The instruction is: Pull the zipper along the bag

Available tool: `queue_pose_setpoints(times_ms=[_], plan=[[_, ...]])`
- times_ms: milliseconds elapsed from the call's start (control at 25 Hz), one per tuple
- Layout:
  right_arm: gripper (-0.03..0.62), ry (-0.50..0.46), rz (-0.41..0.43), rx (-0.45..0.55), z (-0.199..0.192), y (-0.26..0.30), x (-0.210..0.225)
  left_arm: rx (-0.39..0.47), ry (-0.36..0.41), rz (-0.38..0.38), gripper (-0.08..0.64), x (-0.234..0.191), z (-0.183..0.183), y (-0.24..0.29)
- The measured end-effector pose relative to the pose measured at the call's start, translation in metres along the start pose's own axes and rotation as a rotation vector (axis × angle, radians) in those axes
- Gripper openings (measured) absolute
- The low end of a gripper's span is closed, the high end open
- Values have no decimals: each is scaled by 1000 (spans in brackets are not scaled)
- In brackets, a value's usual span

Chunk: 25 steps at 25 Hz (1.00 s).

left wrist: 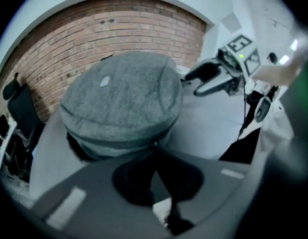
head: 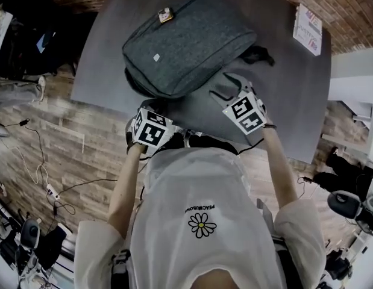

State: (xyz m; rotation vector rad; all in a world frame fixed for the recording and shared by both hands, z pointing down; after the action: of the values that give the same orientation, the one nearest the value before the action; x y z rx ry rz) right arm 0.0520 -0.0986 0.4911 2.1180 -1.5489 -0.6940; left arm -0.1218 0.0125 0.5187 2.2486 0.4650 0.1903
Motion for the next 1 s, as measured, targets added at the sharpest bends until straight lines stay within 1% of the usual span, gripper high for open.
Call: queue_pose_setpoints(times_ms=[80,120,160,200,280,360,400,440,480,640,720,760,840,920,1000], plan=[[322,5,-88,-18,-3,-12,51,1,4,-7,12,-1,-2,-1],[355,4,-116,-32,-3,-14,75,-1,8,-9,12,-1,-3,0],[374,-2,-133,-50,-3,-15,97,-2,7,-12,13,0,-3,0],[379,-8,-142,-73,-5,-14,117,-3,4,-14,14,2,-3,1],[407,-16,-140,-121,-8,-11,148,-4,1,-13,14,7,0,4],[348,-18,-128,-150,-10,-13,165,-5,4,-12,13,13,4,7],[344,-11,-121,-156,-10,-17,169,-5,6,-12,12,15,6,9],[363,4,-120,-158,-11,-20,172,-6,8,-8,12,16,7,9],[410,24,-128,-159,-12,-24,176,-5,8,-1,12,15,7,9],[413,104,-186,-143,-22,-31,195,2,-30,26,12,10,4,5],[413,126,-196,-130,-26,-32,203,4,-44,29,12,11,4,4],[414,135,-189,-127,-28,-31,206,3,-45,30,12,11,4,5],[474,140,-149,-143,-30,-26,209,0,-46,32,12,11,4,5],[500,118,-75,-182,-30,-16,205,-4,-49,38,12,10,4,5],[506,86,13,-219,-30,-5,197,-10,-51,44,12,11,4,6]])
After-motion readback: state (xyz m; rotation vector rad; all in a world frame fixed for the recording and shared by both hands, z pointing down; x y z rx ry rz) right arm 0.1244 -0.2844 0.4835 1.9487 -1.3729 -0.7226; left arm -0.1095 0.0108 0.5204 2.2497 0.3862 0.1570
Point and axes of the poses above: the fingertips, and each gripper's own axes: y forward along the fingers, x to its right, z out of its top, the point moved 5 cm from there along -y, backward along the fingers, and after that the axes turned 8 degrees about x, right-handed, at the moved point
